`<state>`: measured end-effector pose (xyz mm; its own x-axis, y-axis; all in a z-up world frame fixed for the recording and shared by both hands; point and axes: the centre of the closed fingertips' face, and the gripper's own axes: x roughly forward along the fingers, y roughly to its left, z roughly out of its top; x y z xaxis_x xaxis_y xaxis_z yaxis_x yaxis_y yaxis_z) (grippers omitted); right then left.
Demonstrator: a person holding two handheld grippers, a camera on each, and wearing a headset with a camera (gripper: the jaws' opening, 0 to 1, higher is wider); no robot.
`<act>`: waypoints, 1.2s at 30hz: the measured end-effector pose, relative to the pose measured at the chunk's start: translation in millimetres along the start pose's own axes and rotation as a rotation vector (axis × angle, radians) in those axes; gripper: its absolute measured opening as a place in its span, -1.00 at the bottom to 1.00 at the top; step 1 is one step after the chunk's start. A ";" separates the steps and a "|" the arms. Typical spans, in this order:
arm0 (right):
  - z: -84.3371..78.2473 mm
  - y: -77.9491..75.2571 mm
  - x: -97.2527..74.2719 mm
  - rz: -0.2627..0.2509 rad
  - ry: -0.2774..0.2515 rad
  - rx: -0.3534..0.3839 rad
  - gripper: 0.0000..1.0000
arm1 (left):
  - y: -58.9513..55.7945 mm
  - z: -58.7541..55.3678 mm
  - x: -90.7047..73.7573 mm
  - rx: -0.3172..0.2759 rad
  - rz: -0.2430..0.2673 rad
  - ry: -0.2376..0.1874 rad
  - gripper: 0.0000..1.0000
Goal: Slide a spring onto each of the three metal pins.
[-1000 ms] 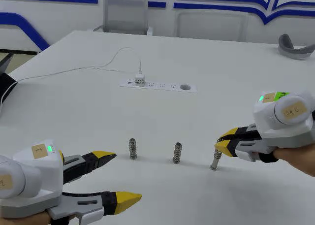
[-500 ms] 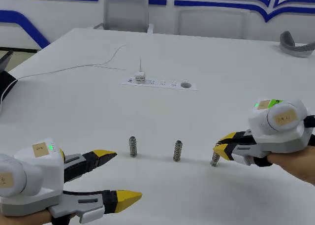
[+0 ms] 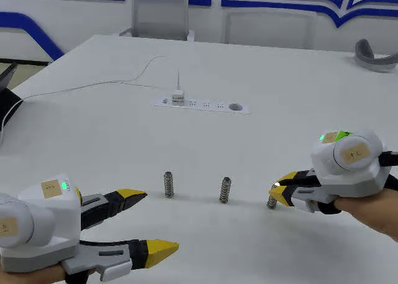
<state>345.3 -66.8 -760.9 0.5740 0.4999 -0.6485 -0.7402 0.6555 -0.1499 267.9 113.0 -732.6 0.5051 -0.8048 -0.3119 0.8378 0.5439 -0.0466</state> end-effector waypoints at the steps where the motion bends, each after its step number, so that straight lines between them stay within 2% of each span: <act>1: -0.1 -0.1 -0.2 -0.001 0.000 0.000 -0.75 | 0.0 0.2 0.0 0.000 0.000 0.000 0.31; 11: 0.8 -1.0 -5.0 -0.008 -0.010 -0.009 -0.64 | 2.2 0.7 0.2 0.000 0.001 -0.001 0.31; 24: -3.1 1.3 -22.5 -0.015 -0.040 -0.010 -0.47 | 8.3 -3.9 -1.6 -0.010 0.013 0.006 0.34; 34: -2.5 13.9 -33.0 0.021 -0.099 -0.005 -0.32 | 11.9 -15.0 -3.1 -0.013 0.020 0.026 0.35; 36: -0.7 16.6 -35.6 0.031 -0.129 -0.009 -0.28 | 13.7 -15.2 -4.3 -0.016 0.024 0.024 0.36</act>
<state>312.4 -74.2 -740.9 0.5906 0.5890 -0.5516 -0.7612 0.6335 -0.1385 274.1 127.5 -746.3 0.5197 -0.7857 -0.3357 0.8221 0.5668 -0.0540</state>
